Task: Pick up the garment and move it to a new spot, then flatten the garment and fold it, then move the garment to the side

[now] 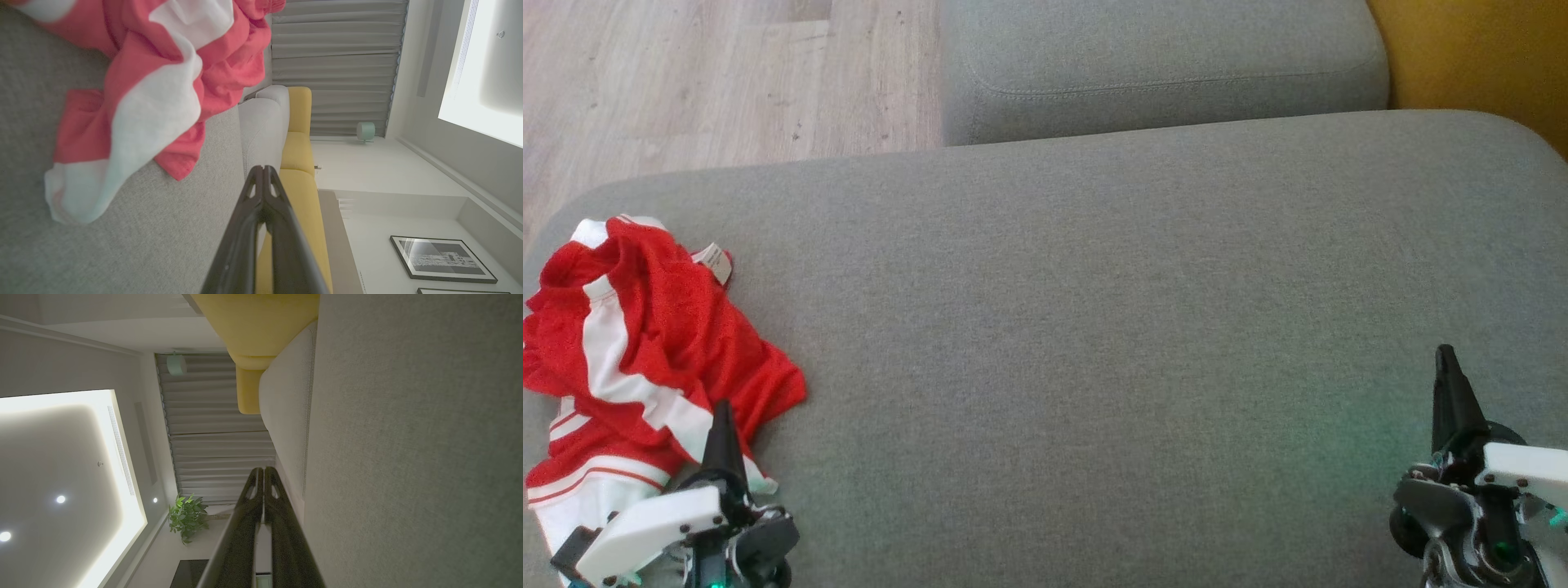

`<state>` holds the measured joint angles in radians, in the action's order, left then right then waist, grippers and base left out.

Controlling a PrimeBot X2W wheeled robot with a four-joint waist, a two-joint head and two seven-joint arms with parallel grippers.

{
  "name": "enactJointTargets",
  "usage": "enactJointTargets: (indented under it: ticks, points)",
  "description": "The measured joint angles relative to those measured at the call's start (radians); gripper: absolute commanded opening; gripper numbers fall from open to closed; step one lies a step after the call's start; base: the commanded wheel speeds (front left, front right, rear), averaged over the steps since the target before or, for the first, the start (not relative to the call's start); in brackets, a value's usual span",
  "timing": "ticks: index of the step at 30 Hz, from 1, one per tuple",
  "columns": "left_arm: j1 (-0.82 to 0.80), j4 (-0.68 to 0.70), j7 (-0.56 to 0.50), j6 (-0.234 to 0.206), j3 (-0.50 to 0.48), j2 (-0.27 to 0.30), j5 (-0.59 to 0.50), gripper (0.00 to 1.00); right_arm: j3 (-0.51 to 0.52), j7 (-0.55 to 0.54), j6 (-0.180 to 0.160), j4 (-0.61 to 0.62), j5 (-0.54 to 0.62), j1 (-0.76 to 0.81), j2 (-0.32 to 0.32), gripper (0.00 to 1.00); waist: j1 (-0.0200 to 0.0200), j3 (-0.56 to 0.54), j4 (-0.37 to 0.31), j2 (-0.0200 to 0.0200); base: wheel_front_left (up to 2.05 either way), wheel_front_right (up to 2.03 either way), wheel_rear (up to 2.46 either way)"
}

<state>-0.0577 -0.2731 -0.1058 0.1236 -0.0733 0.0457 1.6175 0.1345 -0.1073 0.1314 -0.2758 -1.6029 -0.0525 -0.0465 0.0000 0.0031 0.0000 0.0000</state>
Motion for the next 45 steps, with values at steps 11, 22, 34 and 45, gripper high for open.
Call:
enactJointTargets:
  ticks: [11,22,34,45]
  points:
    - [0.0,0.0,0.0,0.0,0.0,0.0,0.0,0.0,0.0,0.0,0.0,0.0,0.0,0.0,0.0,0.0,0.0,0.0,0.0,0.0,0.0,0.0,0.0]
    - [0.0,0.0,0.0,0.0,0.0,0.0,0.0,0.0,0.0,0.0,0.0,0.0,0.0,0.0,0.0,0.0,0.0,0.0,0.0,0.0,0.0,0.0,0.0]
    - [0.017,-0.04,0.001,-0.001,0.007,-0.001,0.0,1.0,-0.002,0.0,0.0,-0.041,0.0,0.017,0.002,1.0,0.0,0.0,0.0,0.0,0.0,0.0,0.0]
    - [0.064,-0.066,0.021,-0.001,0.026,-0.005,-0.039,1.0,-0.03,0.021,0.0,-0.077,0.019,0.062,0.004,1.0,0.0001,-0.005,-0.002,0.0,0.0,0.0,0.0]
